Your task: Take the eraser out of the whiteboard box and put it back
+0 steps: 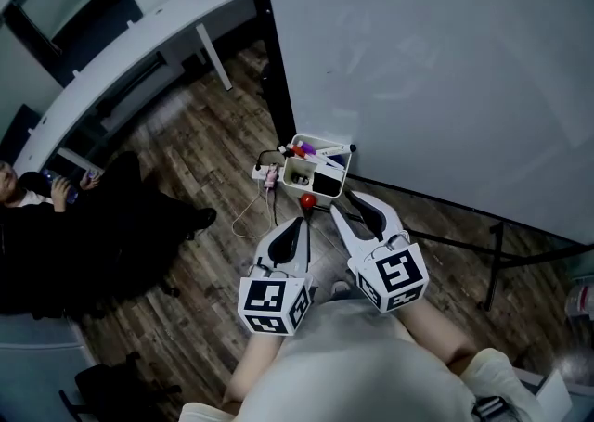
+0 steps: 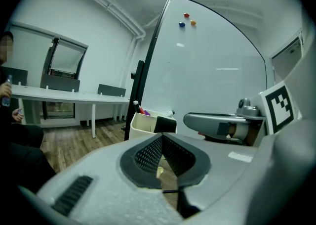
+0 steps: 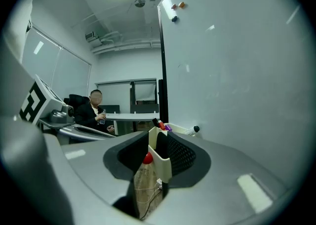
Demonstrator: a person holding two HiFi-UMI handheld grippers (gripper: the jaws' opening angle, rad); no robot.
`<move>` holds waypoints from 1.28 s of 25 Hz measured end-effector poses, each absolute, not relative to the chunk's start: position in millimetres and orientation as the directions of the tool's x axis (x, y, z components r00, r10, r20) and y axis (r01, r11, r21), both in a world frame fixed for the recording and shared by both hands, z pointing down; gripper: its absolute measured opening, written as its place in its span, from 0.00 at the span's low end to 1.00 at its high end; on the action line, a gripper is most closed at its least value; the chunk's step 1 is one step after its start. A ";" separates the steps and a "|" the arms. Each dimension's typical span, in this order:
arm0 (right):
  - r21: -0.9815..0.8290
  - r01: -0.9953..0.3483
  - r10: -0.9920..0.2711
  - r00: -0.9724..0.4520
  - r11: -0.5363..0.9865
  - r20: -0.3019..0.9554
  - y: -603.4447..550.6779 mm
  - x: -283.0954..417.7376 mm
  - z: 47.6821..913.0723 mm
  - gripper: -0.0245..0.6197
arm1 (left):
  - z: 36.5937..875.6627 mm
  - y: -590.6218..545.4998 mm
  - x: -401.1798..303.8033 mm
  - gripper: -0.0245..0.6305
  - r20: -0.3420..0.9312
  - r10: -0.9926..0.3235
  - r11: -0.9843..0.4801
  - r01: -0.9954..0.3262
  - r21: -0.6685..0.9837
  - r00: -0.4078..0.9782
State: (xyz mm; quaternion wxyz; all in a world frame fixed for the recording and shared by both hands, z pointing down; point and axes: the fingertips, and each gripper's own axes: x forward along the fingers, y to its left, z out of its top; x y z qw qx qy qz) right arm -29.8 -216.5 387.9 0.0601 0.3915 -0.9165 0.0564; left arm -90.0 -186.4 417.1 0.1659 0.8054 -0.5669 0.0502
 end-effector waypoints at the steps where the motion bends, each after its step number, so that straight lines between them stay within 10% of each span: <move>1: -0.056 -0.722 -0.708 -0.689 0.690 0.156 -220.2 -29.6 389.0 0.23 | 418.2 -189.0 -89.7 0.04 0.270 -0.898 -0.298 -0.931 0.211 0.349; 14: -0.034 -0.672 -0.655 -0.731 0.740 0.193 -256.1 -39.6 402.0 0.40 | 426.8 -213.2 -96.5 0.04 0.291 -0.911 -0.239 -0.949 0.208 0.293; 32: -0.002 -0.662 -0.647 -0.733 0.749 0.210 -271.3 -47.1 408.0 0.30 | 430.2 -227.7 -100.7 0.04 0.301 -0.912 -0.222 -0.952 0.210 0.280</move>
